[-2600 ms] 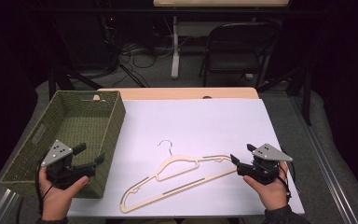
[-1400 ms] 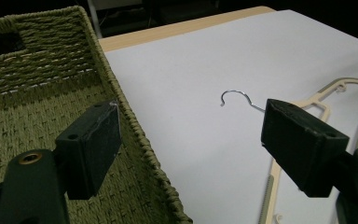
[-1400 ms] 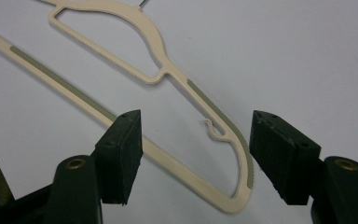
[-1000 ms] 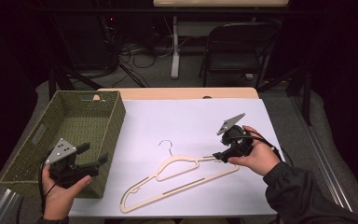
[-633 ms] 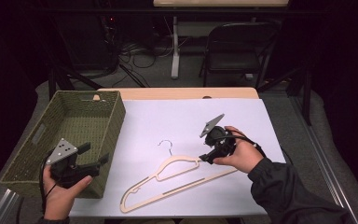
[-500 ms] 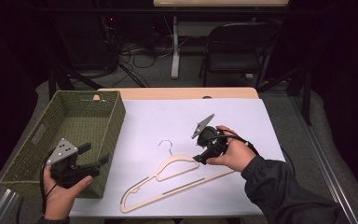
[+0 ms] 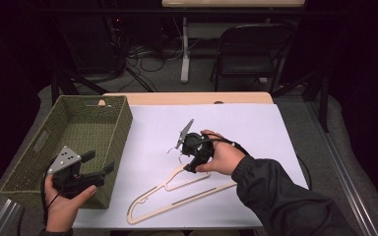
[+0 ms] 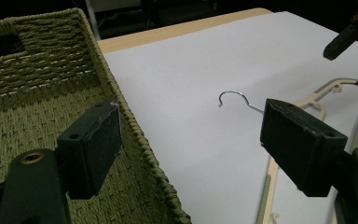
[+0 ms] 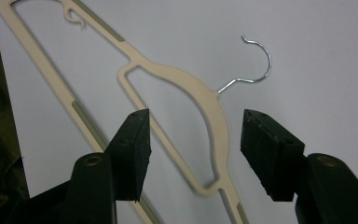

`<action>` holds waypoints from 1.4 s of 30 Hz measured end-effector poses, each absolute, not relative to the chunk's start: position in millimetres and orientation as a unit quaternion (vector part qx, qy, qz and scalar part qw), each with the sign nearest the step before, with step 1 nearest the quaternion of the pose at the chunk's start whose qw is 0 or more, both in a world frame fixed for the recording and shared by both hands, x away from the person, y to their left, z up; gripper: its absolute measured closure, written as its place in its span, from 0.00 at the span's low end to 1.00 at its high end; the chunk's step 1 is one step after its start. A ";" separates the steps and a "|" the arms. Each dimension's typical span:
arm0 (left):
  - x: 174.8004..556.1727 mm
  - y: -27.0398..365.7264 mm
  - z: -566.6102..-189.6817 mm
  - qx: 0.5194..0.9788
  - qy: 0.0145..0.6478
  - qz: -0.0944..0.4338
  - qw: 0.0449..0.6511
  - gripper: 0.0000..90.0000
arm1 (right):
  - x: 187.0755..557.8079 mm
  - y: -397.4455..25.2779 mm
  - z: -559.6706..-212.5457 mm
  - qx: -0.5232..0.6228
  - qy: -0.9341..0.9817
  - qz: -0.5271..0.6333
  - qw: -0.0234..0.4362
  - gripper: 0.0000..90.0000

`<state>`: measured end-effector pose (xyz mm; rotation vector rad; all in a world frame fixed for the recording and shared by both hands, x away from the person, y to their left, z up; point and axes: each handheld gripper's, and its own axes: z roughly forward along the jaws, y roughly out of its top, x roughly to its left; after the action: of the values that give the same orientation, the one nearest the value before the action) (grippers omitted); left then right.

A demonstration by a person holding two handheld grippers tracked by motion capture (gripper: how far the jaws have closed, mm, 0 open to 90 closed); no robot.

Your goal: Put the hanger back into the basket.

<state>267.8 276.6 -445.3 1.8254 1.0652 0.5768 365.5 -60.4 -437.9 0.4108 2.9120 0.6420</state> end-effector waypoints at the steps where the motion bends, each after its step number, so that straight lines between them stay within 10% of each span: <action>1: 267.8 276.7 -445.1 0.741 0.432 0.234 0.458 0.23 | 366.3 -56.9 -438.8 0.132 0.966 0.214 0.063 0.48; 25: 266.7 274.3 -443.9 0.742 0.427 0.235 0.461 0.23 | 367.5 -33.4 -461.7 0.089 0.980 0.168 0.061 0.48; 42: 265.9 271.5 -443.8 0.741 0.425 0.233 0.464 0.24 | 374.9 -31.6 -481.1 0.067 0.991 0.106 0.043 0.70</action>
<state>265.9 271.5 -443.8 1.8218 1.0449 0.5729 374.9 -31.6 -481.1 0.2036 3.0318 0.3244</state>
